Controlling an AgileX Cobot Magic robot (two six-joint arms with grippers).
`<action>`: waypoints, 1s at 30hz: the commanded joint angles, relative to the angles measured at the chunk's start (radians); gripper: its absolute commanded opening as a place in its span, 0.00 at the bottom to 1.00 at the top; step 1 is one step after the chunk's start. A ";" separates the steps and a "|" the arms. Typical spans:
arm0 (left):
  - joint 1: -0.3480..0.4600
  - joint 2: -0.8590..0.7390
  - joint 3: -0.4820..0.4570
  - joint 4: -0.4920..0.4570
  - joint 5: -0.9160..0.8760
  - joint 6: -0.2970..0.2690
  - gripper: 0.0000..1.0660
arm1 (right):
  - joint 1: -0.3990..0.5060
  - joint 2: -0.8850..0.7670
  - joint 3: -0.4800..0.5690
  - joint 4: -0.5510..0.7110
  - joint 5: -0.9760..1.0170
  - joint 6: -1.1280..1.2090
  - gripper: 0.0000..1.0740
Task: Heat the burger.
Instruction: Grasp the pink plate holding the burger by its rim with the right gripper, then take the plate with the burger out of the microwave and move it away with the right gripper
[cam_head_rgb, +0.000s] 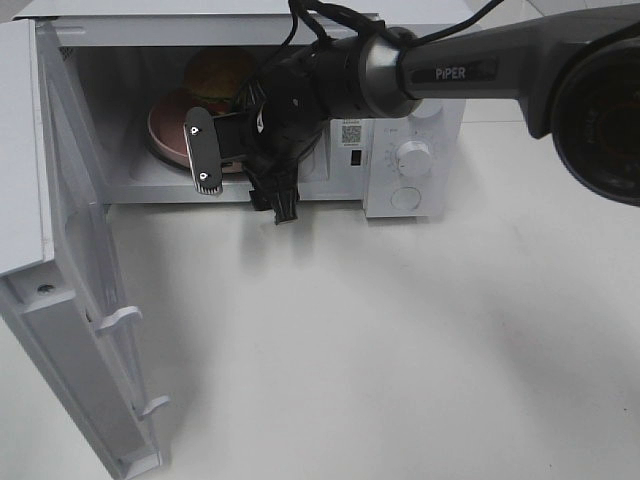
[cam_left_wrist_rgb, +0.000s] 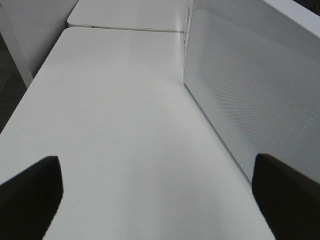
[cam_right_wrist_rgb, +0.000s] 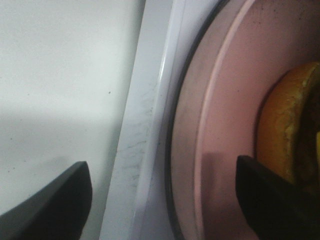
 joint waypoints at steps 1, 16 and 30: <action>0.001 -0.019 0.003 -0.001 -0.004 0.000 0.92 | -0.001 0.022 -0.026 0.018 0.015 0.019 0.69; 0.001 -0.019 0.003 0.003 -0.004 0.000 0.92 | -0.001 0.026 -0.026 0.057 0.019 0.019 0.02; 0.001 -0.019 0.003 0.003 -0.004 0.000 0.92 | 0.001 -0.010 -0.025 0.054 0.089 0.002 0.00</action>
